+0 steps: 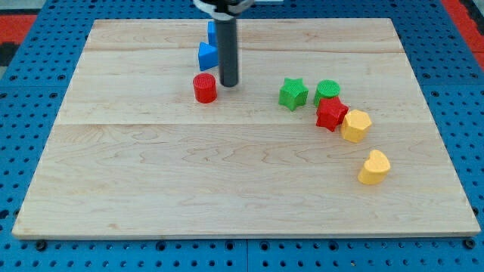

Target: Move the red star below red circle in a vertical line

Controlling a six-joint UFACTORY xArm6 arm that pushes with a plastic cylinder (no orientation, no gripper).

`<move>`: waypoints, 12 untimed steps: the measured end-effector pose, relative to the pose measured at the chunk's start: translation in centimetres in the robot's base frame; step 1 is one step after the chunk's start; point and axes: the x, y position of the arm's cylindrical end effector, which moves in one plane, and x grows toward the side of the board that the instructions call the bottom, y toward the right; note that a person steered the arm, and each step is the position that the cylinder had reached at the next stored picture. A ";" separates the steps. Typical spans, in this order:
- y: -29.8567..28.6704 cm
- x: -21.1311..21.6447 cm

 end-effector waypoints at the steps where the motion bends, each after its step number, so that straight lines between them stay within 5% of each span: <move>1: 1.0 4.7; 2: 3.1 10.3; 5: 18.4 9.5; 8: 5.3 6.8; 10: 11.1 4.2; 12: 5.4 3.6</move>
